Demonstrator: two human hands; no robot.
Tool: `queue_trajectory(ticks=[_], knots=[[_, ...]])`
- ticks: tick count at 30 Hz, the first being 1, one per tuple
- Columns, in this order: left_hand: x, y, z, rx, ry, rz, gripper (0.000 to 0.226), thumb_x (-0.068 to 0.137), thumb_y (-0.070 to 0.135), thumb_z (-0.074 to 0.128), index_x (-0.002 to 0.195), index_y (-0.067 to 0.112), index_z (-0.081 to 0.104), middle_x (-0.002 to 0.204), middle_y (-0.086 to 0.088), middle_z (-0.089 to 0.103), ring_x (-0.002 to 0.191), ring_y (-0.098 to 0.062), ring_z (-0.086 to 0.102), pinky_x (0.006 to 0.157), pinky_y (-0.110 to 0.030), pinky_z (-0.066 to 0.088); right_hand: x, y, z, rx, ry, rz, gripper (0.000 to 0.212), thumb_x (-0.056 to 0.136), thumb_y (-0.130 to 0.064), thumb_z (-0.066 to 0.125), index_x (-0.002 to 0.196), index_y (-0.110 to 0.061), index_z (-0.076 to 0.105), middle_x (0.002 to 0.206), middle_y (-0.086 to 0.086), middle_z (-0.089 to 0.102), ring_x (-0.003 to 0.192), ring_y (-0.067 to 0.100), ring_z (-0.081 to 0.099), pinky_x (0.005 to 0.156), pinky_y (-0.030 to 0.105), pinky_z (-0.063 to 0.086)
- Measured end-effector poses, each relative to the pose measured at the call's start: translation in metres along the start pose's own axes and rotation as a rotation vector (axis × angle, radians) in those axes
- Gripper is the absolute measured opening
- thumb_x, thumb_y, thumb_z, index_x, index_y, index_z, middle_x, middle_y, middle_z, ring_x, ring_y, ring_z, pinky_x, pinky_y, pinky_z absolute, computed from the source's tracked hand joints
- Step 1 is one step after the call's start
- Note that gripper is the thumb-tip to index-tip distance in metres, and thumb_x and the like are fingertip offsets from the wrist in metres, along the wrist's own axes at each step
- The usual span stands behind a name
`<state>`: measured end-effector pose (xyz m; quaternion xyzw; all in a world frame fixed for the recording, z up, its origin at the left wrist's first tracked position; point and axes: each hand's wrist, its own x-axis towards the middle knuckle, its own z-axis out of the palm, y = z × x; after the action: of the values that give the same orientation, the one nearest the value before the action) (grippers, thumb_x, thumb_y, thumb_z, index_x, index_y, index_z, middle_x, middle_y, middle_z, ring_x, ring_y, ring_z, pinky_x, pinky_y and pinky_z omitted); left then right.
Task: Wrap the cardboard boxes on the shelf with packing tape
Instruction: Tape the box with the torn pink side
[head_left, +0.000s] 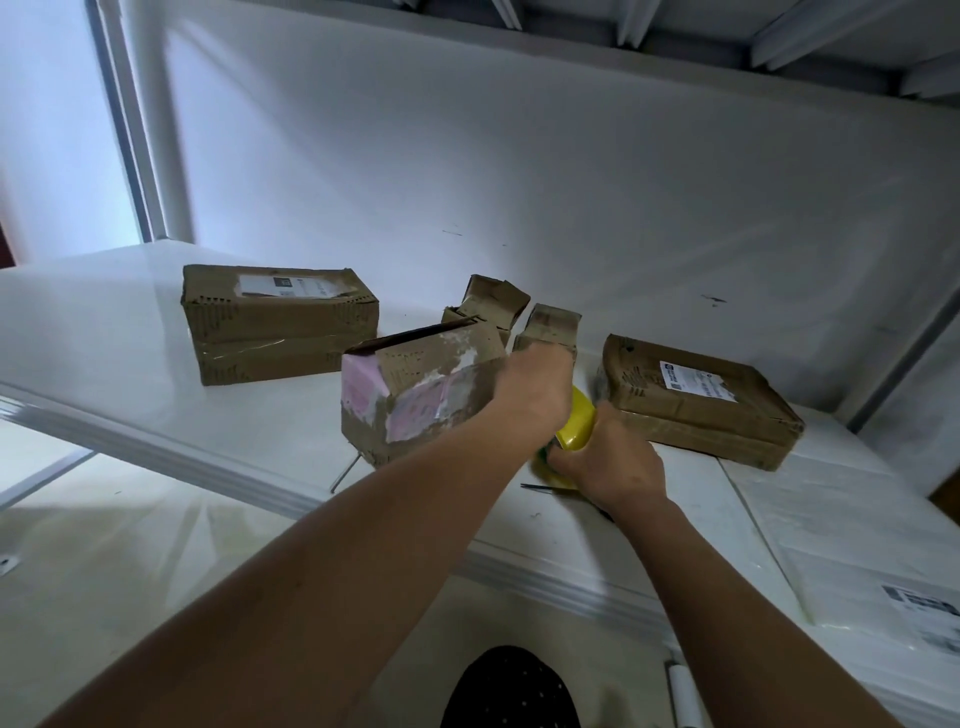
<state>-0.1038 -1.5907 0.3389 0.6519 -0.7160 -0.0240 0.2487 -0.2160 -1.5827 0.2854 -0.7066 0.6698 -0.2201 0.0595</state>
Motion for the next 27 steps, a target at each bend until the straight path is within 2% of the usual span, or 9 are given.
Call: queue_trajectory(ticks=[8,11,13,15,18,21,22,24,27], knots=[[-0.017,-0.006,-0.005,0.203,0.161,0.454,0.025,0.09,0.001,0.049,0.112,0.003,0.06,0.109,-0.014,0.059,0.099,-0.028,0.057,0.071,-0.031,0.038,0.016,-0.018,-0.004,-0.135,-0.086,0.04,0.051,0.084,-0.043,0.056,0.123,-0.014,0.041,0.103,0.007,0.062,0.096,0.029,0.061,0.079,0.037,0.048],[-0.013,-0.031,-0.02,0.256,0.244,0.444,0.025,0.094,0.014,0.051,0.118,0.012,0.056,0.116,-0.006,0.057,0.103,-0.021,0.055,0.078,-0.028,0.037,0.013,-0.018,-0.008,0.425,-0.162,-0.104,0.072,0.082,-0.047,0.068,0.136,-0.024,0.026,0.112,-0.003,0.052,0.099,0.017,0.059,0.079,0.032,0.049],[-0.011,-0.042,-0.03,0.295,0.241,0.506,0.025,0.093,0.022,0.054,0.118,0.016,0.056,0.116,-0.002,0.056,0.103,-0.018,0.053,0.075,-0.025,0.031,0.009,-0.021,-0.008,0.744,-0.217,-0.225,0.054,0.088,-0.035,0.064,0.133,-0.032,0.034,0.112,-0.011,0.054,0.09,-0.002,0.062,0.069,0.013,0.049],[-0.011,-0.048,-0.038,0.309,0.2,0.582,0.022,0.093,0.023,0.053,0.113,0.018,0.059,0.112,0.0,0.058,0.101,-0.018,0.052,0.074,-0.026,0.029,0.007,-0.026,-0.003,0.848,-0.24,-0.25,0.021,0.095,-0.029,0.053,0.115,-0.035,0.053,0.105,-0.013,0.061,0.088,-0.005,0.063,0.068,0.01,0.049],[-0.008,-0.067,-0.044,0.204,0.247,0.306,0.039,0.092,0.032,0.054,0.128,0.017,0.05,0.127,-0.003,0.053,0.112,-0.021,0.051,0.086,-0.03,0.036,0.004,-0.037,0.004,0.974,-0.227,-0.123,0.022,0.099,-0.032,0.046,0.093,-0.036,0.067,0.095,-0.01,0.066,0.089,0.013,0.063,0.071,0.027,0.053],[-0.008,-0.101,-0.052,0.212,0.027,-0.159,0.103,0.083,0.064,0.054,0.151,0.009,0.0,0.157,-0.013,0.014,0.139,-0.033,0.026,0.108,-0.05,0.028,0.003,-0.044,0.009,1.01,-0.264,0.021,0.025,0.099,-0.034,0.044,0.091,-0.034,0.068,0.103,-0.001,0.065,0.093,0.02,0.062,0.074,0.034,0.052],[-0.01,-0.111,-0.053,0.304,-0.085,-0.21,0.11,0.079,0.072,0.052,0.151,0.01,-0.002,0.157,-0.014,0.016,0.139,-0.034,0.026,0.109,-0.054,0.026,0.004,-0.046,0.01,1.043,-0.275,0.062,0.025,0.1,-0.032,0.044,0.093,-0.032,0.068,0.106,0.003,0.065,0.095,0.024,0.062,0.075,0.037,0.053],[-0.013,-0.124,-0.054,0.378,-0.251,-0.247,0.102,0.074,0.074,0.056,0.147,0.013,0.019,0.143,-0.014,0.038,0.129,-0.035,0.04,0.102,-0.054,0.036,0.005,-0.05,0.011,1.104,-0.304,0.114,0.023,0.1,-0.026,0.044,0.101,-0.026,0.066,0.112,0.01,0.064,0.099,0.03,0.062,0.078,0.04,0.053],[-0.007,-0.126,-0.06,0.333,-0.308,-0.256,0.081,0.079,0.065,0.058,0.138,0.015,0.034,0.132,-0.012,0.048,0.118,-0.034,0.049,0.097,-0.051,0.043,0.002,-0.056,0.011,1.157,-0.322,0.161,0.019,0.098,-0.027,0.048,0.107,-0.022,0.064,0.11,0.011,0.066,0.092,0.028,0.065,0.073,0.039,0.054]])
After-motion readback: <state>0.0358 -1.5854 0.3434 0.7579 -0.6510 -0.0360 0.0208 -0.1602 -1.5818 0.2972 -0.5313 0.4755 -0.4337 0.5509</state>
